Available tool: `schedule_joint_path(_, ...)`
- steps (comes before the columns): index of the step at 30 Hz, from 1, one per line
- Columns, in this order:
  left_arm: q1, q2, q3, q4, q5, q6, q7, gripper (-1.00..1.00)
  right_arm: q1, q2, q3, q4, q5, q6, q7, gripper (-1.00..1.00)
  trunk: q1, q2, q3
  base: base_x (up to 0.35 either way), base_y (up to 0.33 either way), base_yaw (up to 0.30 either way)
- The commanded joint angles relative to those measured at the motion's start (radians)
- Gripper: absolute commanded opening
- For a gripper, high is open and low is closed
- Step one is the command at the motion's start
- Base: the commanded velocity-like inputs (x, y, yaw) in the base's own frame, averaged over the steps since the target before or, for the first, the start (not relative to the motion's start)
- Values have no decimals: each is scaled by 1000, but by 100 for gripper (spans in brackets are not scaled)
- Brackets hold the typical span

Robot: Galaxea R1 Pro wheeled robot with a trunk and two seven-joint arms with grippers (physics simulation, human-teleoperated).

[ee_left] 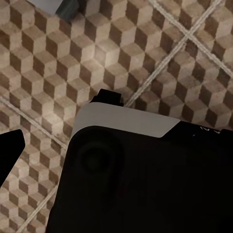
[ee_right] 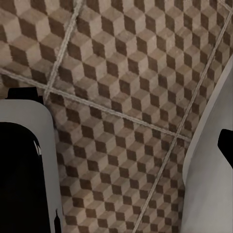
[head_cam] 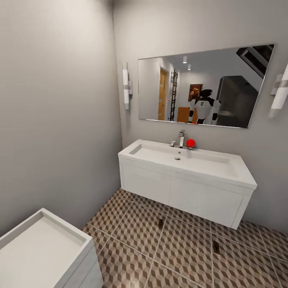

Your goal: Take the four mousetraps from the cabinet in the bathroom and place them on the bathroom floor. Make sure all four end up on the same floor surface, and ensure that at least two of them are either under or directly next to the same bathroom sink.

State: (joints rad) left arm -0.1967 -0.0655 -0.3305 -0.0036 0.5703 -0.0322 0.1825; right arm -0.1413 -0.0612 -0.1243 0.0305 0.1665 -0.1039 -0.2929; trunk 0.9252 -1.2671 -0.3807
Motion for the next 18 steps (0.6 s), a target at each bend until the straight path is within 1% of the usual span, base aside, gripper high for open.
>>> schedule_joint_path(1,0,-1,-8,0,9,-3,3,100,-1,0,-9,3,10,-6,-3,100,0,-1,-1,0,0,9)
schedule_joint_path(18,2,-3,-9,-1,9,-5,3,100,-1,10,-9,3,8,-6,-1,100,0,-1,-1,0,0,2)
